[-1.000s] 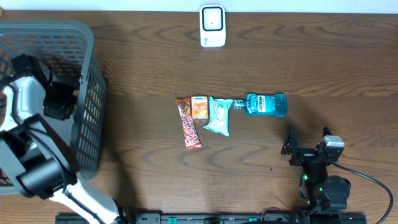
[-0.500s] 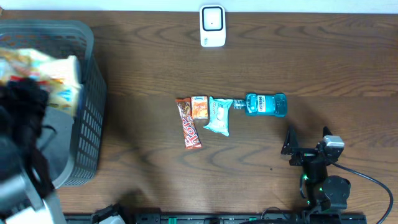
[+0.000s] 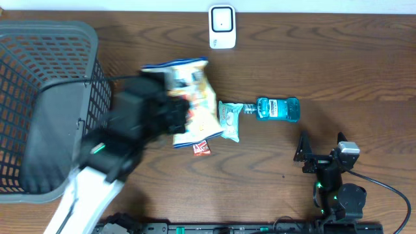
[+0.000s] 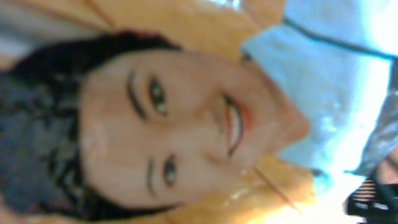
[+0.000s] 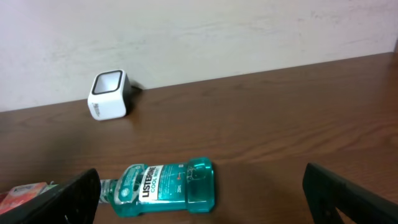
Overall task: Scan the item barcode
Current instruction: 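Carry the yellow snack bag to the table and release it on the pile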
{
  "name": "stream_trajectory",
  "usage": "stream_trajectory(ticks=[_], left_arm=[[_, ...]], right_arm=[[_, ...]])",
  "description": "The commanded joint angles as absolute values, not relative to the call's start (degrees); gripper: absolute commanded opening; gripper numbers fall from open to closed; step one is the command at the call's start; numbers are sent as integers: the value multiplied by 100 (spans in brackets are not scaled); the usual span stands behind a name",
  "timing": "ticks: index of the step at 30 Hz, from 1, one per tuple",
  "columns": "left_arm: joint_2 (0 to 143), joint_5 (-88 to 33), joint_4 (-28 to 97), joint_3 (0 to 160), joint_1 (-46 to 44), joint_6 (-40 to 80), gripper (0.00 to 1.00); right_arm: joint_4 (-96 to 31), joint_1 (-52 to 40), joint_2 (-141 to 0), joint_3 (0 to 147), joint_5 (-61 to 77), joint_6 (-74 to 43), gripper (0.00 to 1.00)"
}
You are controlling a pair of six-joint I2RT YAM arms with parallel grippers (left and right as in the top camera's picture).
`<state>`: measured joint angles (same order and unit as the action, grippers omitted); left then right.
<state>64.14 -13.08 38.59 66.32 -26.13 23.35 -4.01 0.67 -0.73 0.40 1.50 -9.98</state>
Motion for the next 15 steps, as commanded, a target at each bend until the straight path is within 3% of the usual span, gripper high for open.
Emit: stream_trajectory(ticks=[1, 8, 15], left_arm=[[7404, -1105, 3131, 6580, -3229, 2193, 7], [9550, -637, 2202, 6580, -3715, 3629, 7], [10492, -637, 1970, 6580, -3846, 3889, 7]], right_arm=[[-419, 43, -62, 32, 121, -932, 99], [-419, 43, -62, 32, 119, -932, 99], [-419, 43, -62, 32, 121, -932, 99]])
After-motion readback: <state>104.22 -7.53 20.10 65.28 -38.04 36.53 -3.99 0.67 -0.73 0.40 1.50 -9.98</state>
